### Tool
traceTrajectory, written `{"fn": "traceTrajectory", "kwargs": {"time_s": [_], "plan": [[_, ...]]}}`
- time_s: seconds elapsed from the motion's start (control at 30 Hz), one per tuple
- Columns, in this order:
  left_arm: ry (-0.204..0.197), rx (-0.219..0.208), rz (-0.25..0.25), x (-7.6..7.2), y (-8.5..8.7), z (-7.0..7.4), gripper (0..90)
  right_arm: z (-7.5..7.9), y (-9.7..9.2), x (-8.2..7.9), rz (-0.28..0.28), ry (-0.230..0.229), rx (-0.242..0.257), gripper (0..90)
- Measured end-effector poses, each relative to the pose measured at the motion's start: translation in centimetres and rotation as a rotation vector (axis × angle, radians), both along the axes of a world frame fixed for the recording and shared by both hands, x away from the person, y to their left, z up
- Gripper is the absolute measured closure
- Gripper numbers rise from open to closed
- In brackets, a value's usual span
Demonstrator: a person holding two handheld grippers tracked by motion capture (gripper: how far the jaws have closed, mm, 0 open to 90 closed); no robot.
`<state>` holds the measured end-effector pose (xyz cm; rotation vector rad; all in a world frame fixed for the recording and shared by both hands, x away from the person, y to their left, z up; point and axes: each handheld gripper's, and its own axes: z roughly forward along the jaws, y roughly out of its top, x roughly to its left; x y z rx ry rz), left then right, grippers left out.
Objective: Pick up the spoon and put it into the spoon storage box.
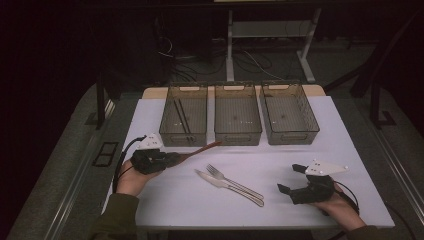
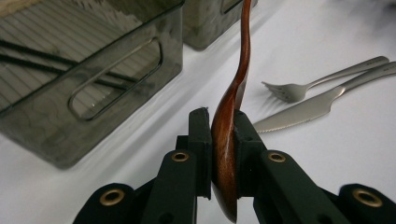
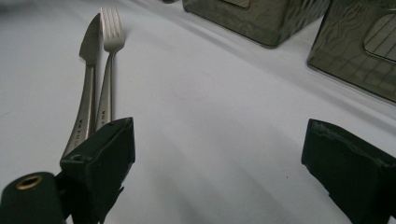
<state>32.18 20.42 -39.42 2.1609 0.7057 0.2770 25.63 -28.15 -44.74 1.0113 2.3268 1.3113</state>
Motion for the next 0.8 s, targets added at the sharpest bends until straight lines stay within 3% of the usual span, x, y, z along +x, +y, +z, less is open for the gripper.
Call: {"fn": "traceTrajectory", "kwargs": {"time_s": [0.33, 0.43, 0.57, 0.8], "plan": [[-0.022, -0.029, 0.004, 0.4, -1.5, 1.3, 80.3, 0.1, 0.0, -0.1, -0.008, -0.003, 0.007, 9.1], [-0.029, -0.062, 0.006, 0.7, -1.8, 1.7, 80.2, 0.1, -0.1, 0.0, -0.011, -0.002, 0.009, 9.1], [-0.03, -0.075, 0.014, 1.3, -2.5, 2.4, 80.2, 0.1, -0.1, -0.1, -0.015, -0.004, 0.012, 9.1], [-0.044, -0.055, 0.04, 2.7, -3.9, 3.3, 80.2, 0.2, -0.2, 0.0, -0.026, -0.002, 0.022, 9.1]]}}
